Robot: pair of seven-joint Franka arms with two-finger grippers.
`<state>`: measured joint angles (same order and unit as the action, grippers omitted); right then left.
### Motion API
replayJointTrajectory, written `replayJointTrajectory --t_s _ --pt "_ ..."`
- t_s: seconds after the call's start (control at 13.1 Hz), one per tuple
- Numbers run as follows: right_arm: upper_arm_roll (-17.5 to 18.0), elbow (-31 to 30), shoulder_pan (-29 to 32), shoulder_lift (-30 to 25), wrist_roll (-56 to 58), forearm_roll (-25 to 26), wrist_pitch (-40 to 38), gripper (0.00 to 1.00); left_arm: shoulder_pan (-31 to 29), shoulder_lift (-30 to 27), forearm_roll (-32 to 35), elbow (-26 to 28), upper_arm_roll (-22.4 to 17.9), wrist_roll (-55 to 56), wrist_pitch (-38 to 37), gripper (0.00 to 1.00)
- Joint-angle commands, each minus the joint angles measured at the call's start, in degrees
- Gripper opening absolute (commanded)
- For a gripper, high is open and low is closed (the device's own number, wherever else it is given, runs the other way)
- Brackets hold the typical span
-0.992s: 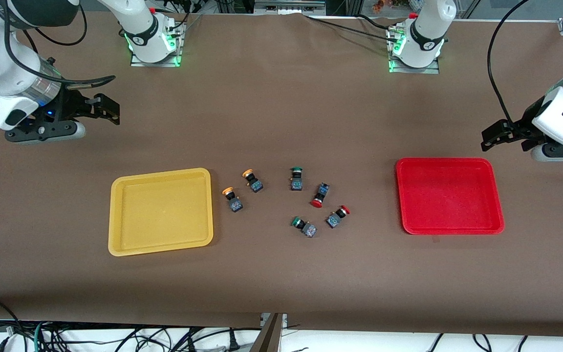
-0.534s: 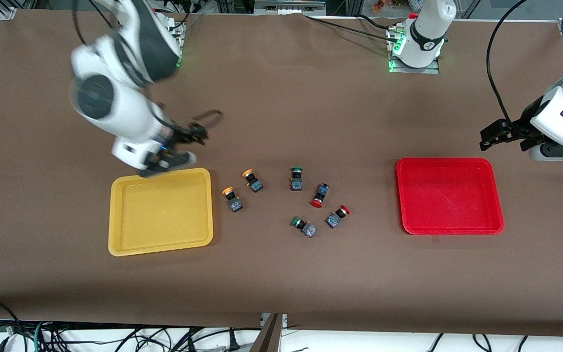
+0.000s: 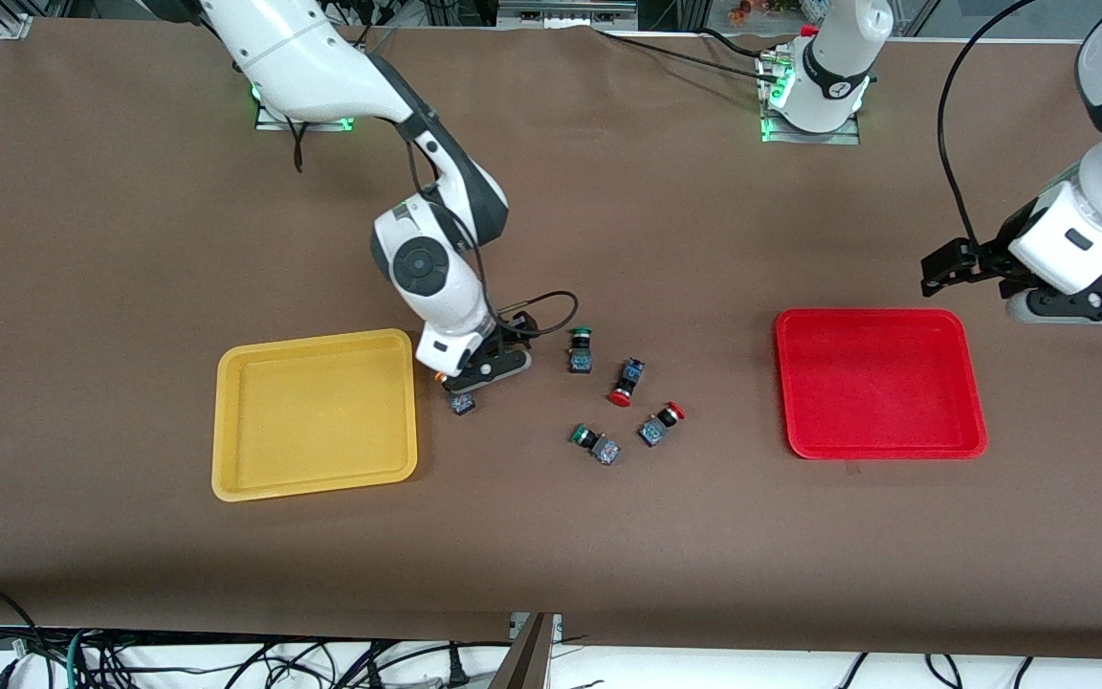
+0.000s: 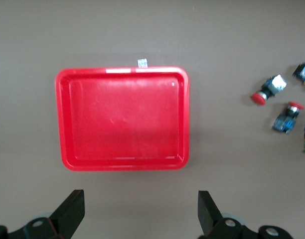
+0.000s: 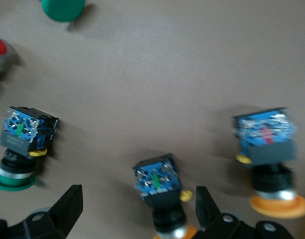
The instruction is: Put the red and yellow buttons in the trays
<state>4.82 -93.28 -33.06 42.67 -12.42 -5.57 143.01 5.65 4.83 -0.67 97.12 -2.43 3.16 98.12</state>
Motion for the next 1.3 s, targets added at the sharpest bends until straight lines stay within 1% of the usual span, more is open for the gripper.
replayJointTrajectory --t_s 0.0,0.08,0.15,0.23,0.31,0.38,0.53,0.61,0.69,0.76,0.84,0.99,1.07,1.15,1.22 --pt "-1.0 1.3 -0.5 0.8 -1.3 3.2 0.0 0.97 1.5 3.9 -0.7 -1.2 -0.1 -1.0 -2.4 1.0" --pt "-1.2 1.1 -0.5 1.4 -1.4 4.4 0.2 0.91 1.9 6.0 -0.7 -1.2 0.1 -1.0 -2.3 1.0" --pt "-1.7 0.7 -0.6 1.5 -1.4 4.7 0.2 0.74 2.9 8.2 -0.8 -1.5 0.6 -0.6 -1.3 1.0" --pt "-1.7 0.2 -0.6 1.3 -1.4 4.7 0.2 0.42 4.4 11.2 -1.3 -2.1 0.6 -0.3 2.4 1.0" --pt "-1.7 0.1 -0.6 1.0 -1.3 4.7 -0.2 0.12 6.2 14.6 -1.3 -2.9 0.6 -0.4 8.2 1.0" --pt "-1.7 0.1 -0.6 0.8 -2.1 4.6 -0.4 0.0 7.5 17.0 -0.9 -3.3 0.6 -1.0 13.1 1.0" --pt "-1.7 0.4 -0.6 -0.3 -3.9 4.6 -2.9 0.0 9.8 22.7 -1.3 -6.1 1.2 -2.4 21.1 1.0" --pt "-1.8 1.2 -0.3 -2.2 -3.3 4.7 -7.1 0.0 11.8 25.7 -1.0 -8.2 2.0 -2.5 23.5 1.0" --pt "-2.1 3.3 0.5 -4.4 -2.3 4.9 -12.9 0.0 13.4 29.2 -1.1 -11.0 2.0 -2.5 25.1 1.0" --pt "-3.1 8.1 2.2 -4.8 1.1 5.0 -20.2 0.0 14.3 32.3 -1.3 -13.3 2.2 -2.3 26.0 1.0" --pt "-3.8 11.2 3.8 -4.7 6.7 5.0 -24.7 0.0 15.8 35.0 -1.4 -15.2 2.3 -1.8 26.6 1.0" --pt "-6.0 11.5 8.0 -4.3 17.9 6.2 -25.3 0.0 17.7 38.1 -1.3 -15.9 2.3 -1.5 30.9 1.0" --pt "-6.9 10.7 11.1 -3.6 23.4 6.5 -23.8 0.08 17.9 39.5 -1.1 -15.9 2.2 -1.5 33.5 1.0" --pt "-6.9 9.1 13.8 -2.4 27.4 6.5 -20.4 0.37 18.2 40.7 -0.8 -15.8 2.3 -1.6 36.0 1.0" --pt "-6.9 6.0 16.2 -1.2 28.7 6.1 -15.1 0.83 19.1 41.8 -0.5 -15.4 2.2 -1.6 38.7 1.0"
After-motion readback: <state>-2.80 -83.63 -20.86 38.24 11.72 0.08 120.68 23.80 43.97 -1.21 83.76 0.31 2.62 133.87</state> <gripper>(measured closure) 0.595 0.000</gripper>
